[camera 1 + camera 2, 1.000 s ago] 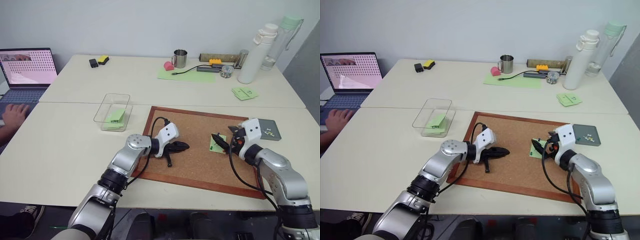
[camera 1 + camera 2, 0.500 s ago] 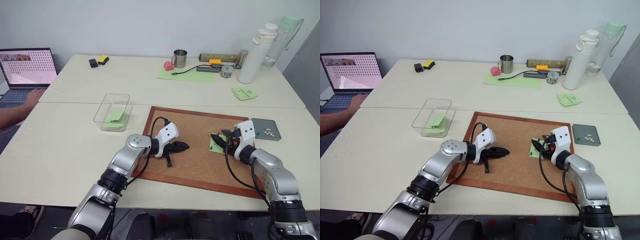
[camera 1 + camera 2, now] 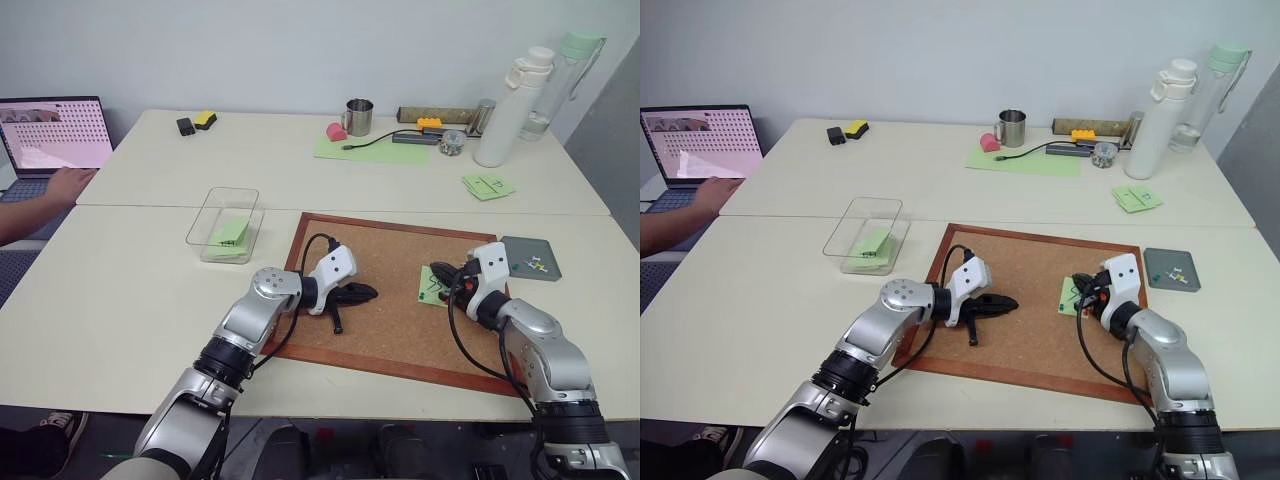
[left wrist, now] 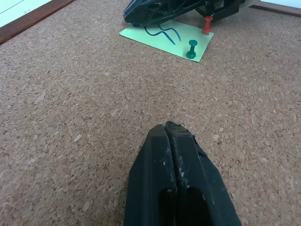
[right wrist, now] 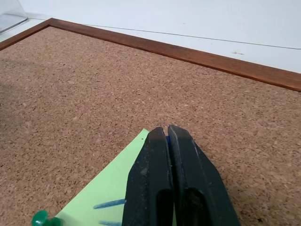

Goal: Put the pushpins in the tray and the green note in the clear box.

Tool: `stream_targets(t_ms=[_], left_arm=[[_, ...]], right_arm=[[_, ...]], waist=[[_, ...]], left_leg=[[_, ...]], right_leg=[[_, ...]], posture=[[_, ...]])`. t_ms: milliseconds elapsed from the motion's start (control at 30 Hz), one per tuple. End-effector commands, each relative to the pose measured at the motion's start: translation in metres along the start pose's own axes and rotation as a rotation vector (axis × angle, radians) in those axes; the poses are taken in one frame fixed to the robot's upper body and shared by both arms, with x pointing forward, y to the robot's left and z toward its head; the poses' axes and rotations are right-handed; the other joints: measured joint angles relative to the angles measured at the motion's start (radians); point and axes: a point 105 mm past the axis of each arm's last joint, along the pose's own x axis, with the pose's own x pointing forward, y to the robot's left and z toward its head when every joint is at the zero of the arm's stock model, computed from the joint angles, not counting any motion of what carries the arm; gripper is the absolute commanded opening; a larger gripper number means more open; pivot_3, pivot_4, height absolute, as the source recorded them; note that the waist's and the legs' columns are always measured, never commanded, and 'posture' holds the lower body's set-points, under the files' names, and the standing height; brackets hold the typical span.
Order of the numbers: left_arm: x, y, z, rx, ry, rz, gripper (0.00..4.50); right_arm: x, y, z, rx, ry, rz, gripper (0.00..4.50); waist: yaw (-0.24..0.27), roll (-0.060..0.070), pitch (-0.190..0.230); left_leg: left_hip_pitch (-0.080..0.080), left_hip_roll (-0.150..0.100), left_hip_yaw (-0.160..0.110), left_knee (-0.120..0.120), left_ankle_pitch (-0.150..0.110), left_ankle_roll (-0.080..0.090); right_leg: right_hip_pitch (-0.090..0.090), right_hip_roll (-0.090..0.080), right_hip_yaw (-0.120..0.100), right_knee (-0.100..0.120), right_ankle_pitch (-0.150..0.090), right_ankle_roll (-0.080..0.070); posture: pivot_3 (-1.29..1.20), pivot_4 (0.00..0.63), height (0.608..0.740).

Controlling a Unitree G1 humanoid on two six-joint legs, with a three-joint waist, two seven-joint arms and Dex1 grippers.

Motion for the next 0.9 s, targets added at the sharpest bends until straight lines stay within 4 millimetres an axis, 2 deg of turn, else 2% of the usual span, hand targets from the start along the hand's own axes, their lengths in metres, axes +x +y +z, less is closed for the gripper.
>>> stream_targets(t_ms=[33, 233, 533, 667, 833, 900], left_arm=[[-0.003, -0.002, -0.017, -0.033, 0.063, -0.002, 0.0], [-0.003, -0.002, -0.019, -0.047, 0.071, -0.006, 0.0], [-0.002, -0.002, -0.02, -0.053, 0.08, -0.007, 0.0], [-0.003, -0.002, -0.02, -0.052, 0.083, -0.006, 0.0], [-0.004, -0.003, -0.02, -0.054, 0.082, -0.009, 0.0], [-0.004, -0.004, -0.02, -0.054, 0.082, -0.01, 0.0]], right_arm=[[-0.005, 0.017, 0.033, -0.009, -0.145, 0.094, 0.02], [-0.012, 0.03, 0.044, -0.02, -0.18, 0.134, 0.02], [-0.021, 0.02, 0.047, -0.025, -0.188, 0.077, 0.02], [-0.029, -0.009, 0.056, -0.03, -0.208, -0.072, 0.02], [-0.048, -0.081, 0.053, -0.06, -0.134, -0.372, 0.02], [-0.051, -0.095, 0.051, -0.047, -0.112, -0.412, 0.02]], waist=[[0.0, 0.0, 0.0], [-0.001, 0.0, 0.0], [-0.001, 0.0, 0.0], [-0.001, 0.0, 0.0], [-0.001, 0.0, 0.0], [-0.001, 0.0, 0.0]], left_leg=[[0.0, 0.0, 0.0, 0.0, 0.0, 0.0], [0.0, 0.0, 0.0, -0.001, 0.0, 0.0], [0.001, 0.0, 0.0, 0.0, 0.0, 0.0], [0.001, 0.0, 0.0, 0.0, 0.0, 0.0], [0.001, 0.0, 0.0, 0.0, 0.0, 0.0], [0.001, 0.0, 0.0, 0.0, 0.0, 0.0]], right_leg=[[0.0, 0.0, 0.0, 0.0, 0.0, 0.0], [0.0, 0.0, 0.0, 0.0, 0.0, 0.0], [0.001, 0.0, 0.0, 0.0, 0.0, 0.0], [0.001, 0.0, 0.0, 0.0, 0.0, 0.0], [0.001, 0.0, 0.0, 0.0, 0.0, 0.0], [0.001, 0.0, 0.0, 0.0, 0.0, 0.0]], posture=[[0.0, 0.15, 0.74], [0.0, 0.15, 0.74], [0.0, 0.15, 0.74], [0.0, 0.15, 0.74], [0.0, 0.15, 0.74], [0.0, 0.15, 0.74]])
